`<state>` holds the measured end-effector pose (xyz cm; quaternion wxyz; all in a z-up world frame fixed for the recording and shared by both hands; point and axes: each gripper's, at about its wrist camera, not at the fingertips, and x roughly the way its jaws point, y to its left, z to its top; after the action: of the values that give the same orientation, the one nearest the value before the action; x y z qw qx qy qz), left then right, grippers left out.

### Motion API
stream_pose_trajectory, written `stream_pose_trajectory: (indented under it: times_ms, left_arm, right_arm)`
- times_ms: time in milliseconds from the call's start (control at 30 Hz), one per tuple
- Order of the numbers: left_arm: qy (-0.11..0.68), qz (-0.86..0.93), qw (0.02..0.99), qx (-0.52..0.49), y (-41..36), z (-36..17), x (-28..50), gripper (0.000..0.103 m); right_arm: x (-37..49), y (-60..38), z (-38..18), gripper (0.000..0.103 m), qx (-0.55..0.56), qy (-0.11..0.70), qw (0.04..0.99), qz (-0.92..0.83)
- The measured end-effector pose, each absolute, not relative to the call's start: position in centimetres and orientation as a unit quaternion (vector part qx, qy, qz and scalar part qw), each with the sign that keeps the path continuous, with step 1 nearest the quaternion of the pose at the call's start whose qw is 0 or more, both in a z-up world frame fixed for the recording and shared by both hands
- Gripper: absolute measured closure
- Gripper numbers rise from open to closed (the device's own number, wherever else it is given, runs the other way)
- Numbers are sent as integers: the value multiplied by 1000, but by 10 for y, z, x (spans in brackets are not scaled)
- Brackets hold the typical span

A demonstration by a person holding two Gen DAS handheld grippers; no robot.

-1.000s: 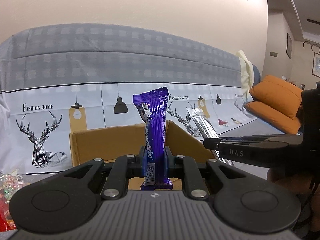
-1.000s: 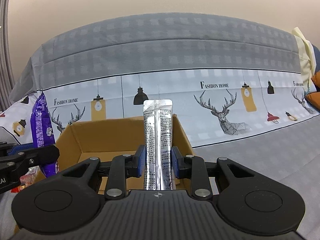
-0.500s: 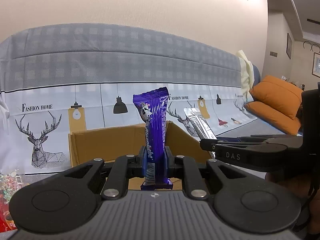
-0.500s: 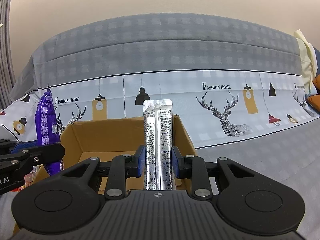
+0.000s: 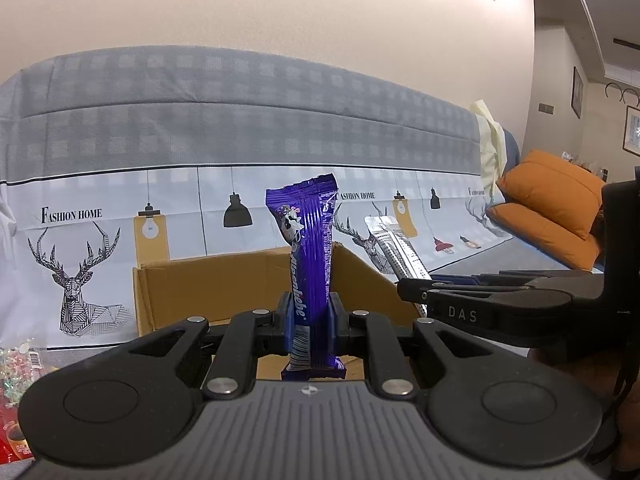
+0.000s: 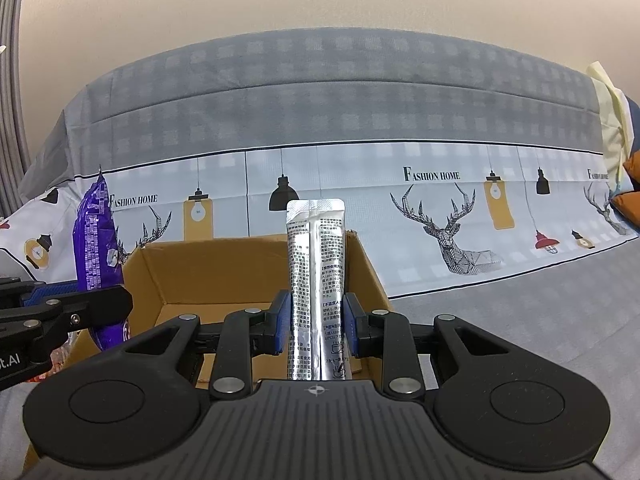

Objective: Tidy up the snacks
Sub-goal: 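Lift the purple bar with the left tool while the right tool carries the silver sachet over the box, then open both tools to drop the purple bar and silver sachet into the box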

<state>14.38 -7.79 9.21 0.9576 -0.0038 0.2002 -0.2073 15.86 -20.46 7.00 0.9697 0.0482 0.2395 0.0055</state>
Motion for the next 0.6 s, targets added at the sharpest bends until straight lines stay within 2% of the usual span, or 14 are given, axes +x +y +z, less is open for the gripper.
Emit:
stream_pose_trajectory:
  times_ms: [467,500,600]
  left_arm:
    - [202,-214,955,-7,-78,93,145,86]
    - [205,-217,954,-8,-78,93,145,83]
    - [203,-212,956,-3,-81,92,143,55]
  right_arm:
    - [160,-203,69,72,41,241,970,9]
    - [161,-203,69,72,41,242,969,10]
    - [161,-202,69,69,38,243,969,10]
